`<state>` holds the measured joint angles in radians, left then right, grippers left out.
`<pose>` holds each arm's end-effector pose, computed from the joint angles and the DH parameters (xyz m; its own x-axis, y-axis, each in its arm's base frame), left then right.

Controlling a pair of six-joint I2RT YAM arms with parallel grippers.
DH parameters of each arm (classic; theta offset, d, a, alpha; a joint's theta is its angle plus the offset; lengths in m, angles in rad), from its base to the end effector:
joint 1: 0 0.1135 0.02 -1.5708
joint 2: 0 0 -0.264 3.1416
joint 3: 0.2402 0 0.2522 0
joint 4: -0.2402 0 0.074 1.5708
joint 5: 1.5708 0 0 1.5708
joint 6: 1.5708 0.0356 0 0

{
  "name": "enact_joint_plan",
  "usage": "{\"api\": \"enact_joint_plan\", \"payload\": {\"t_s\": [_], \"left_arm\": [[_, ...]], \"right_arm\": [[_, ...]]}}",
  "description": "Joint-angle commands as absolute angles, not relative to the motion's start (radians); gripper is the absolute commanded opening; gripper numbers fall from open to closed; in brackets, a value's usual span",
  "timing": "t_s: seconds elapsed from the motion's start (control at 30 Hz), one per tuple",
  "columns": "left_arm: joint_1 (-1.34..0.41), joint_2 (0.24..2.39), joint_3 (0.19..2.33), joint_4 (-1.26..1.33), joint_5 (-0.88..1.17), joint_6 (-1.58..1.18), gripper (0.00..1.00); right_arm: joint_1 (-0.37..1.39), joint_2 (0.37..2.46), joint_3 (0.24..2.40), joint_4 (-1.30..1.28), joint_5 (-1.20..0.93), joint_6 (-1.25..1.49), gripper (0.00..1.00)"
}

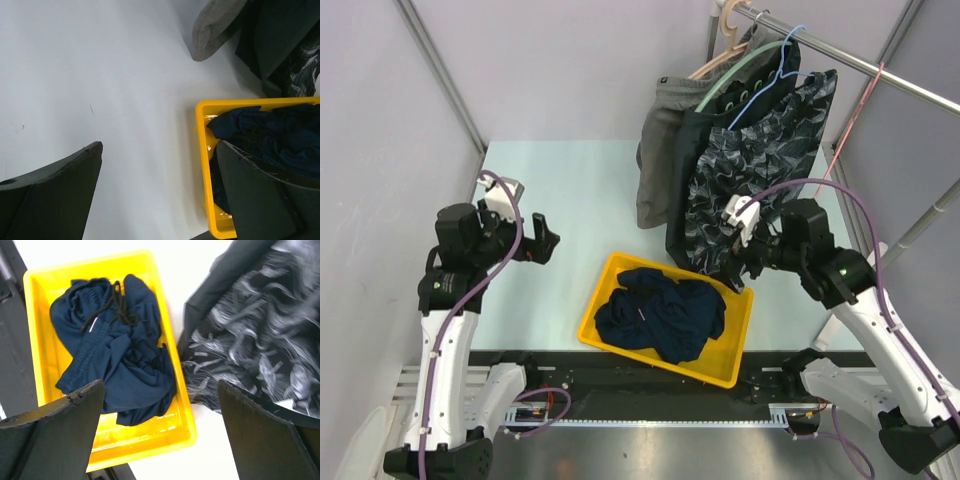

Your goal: Place the shorts on the hanger

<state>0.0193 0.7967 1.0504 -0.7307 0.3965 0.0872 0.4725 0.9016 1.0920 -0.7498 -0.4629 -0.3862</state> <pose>0.1527 -0.0108 0.3728 -0.4290 0.0721 -0.9004 0.3640 0.9261 -0.0993 0.1487 0.0939 0.3697 -0.1574 -0.4589 -0.8744 -0.8674 0.4875 -0.0997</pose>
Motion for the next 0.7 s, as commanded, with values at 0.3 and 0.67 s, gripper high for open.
{"api": "enact_joint_plan", "payload": {"t_s": [0.3,0.67], "left_arm": [[0.031,0.827,1.077,-0.690,0.391,0.048,1.00],[0.034,0.813,1.052,-0.707,0.406,0.080,1.00]], "right_arm": [[0.712,1.061,1.100,-0.635,-0.419,-0.508,1.00],[0.903,1.293,1.137,-0.494,-0.428,-0.630,1.00]]}}
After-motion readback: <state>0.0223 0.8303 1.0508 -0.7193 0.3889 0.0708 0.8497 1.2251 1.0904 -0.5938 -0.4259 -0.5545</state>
